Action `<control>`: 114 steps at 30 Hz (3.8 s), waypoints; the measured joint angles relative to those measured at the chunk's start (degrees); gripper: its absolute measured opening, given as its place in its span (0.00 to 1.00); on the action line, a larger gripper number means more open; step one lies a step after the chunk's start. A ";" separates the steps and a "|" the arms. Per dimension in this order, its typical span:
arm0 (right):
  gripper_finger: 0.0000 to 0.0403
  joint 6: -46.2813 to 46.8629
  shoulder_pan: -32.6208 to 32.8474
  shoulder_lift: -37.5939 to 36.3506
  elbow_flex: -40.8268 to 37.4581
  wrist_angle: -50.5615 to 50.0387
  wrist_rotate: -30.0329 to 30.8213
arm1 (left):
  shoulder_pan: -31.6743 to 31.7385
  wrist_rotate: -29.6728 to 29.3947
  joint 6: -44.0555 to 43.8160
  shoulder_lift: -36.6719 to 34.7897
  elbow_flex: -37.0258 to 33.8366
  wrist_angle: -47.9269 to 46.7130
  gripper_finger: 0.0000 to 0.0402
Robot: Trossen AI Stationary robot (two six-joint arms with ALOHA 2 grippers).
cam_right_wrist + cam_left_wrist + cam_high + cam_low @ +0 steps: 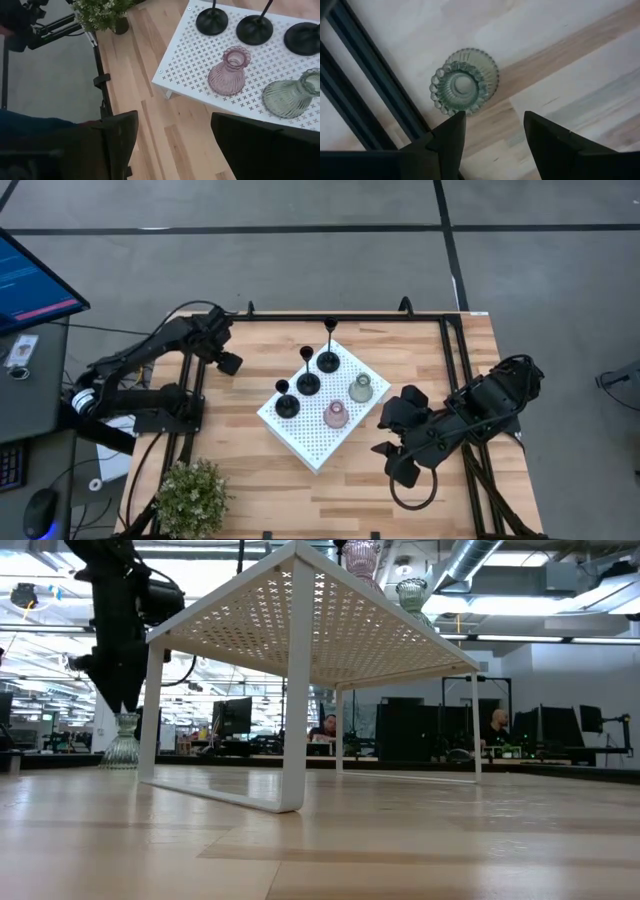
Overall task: Pick & Place candle stick holders
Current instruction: Put the green glass candle holder on the shelf
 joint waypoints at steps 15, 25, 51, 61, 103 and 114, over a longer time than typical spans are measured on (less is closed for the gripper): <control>0.60 -0.60 0.01 0.02 0.00 -0.24 0.12 | -2.36 2.95 -0.22 -1.45 1.59 3.02 0.50; 0.60 -1.33 -1.36 0.02 0.00 -0.24 0.08 | -2.22 -0.06 1.84 1.85 3.13 4.18 0.50; 0.60 -0.87 -1.85 0.02 -0.01 -0.21 -0.14 | -2.15 -4.17 2.02 15.60 3.35 6.88 0.08; 0.60 -1.06 -1.85 0.02 0.00 -0.21 -0.14 | -4.72 -5.62 1.59 10.78 2.96 5.09 0.08; 0.60 -2.39 -1.98 0.02 -0.02 0.27 -0.11 | -40.83 -2.84 -10.10 -7.29 50.80 14.14 0.08; 0.60 -1.90 -1.98 0.02 -0.02 0.26 -0.10 | -63.29 -11.11 -2.13 8.06 55.50 17.55 0.07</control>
